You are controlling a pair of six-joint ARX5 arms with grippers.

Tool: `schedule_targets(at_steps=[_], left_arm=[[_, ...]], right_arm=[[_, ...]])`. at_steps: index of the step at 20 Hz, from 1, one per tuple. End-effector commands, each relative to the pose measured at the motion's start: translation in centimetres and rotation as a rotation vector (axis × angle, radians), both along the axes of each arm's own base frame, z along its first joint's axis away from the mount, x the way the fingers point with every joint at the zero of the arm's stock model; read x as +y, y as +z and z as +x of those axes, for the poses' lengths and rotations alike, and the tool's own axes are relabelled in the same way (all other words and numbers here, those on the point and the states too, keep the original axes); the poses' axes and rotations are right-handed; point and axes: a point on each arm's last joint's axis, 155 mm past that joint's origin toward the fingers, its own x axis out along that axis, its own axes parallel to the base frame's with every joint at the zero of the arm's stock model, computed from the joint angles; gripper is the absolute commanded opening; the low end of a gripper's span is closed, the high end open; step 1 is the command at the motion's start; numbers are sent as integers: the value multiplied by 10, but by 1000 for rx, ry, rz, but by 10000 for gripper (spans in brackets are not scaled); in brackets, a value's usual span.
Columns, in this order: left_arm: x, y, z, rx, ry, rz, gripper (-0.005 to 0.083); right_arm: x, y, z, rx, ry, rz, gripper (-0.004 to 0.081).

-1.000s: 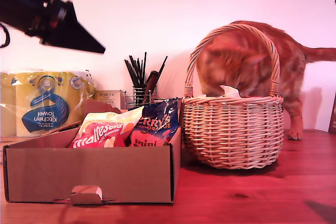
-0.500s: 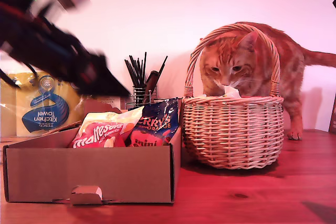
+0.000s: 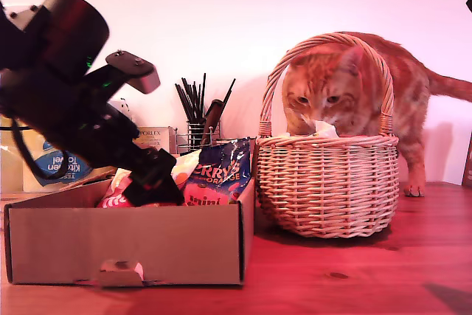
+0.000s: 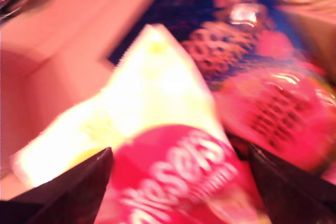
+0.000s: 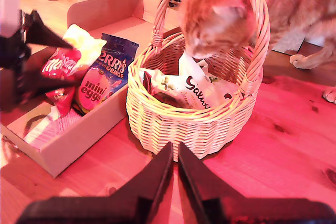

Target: Move the bags of Easter eggs from the cardboard box on the left into the woven basket on the right side.

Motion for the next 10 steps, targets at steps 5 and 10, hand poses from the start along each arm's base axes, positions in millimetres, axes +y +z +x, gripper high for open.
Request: schedule_targets(at_steps=[5, 10], left_arm=[[3, -33, 1, 94, 51, -1, 742], [8, -53, -8, 175, 79, 2, 496]], right_arm=[[1, -4, 0, 4, 9, -5, -13], [1, -4, 0, 3, 9, -5, -13]])
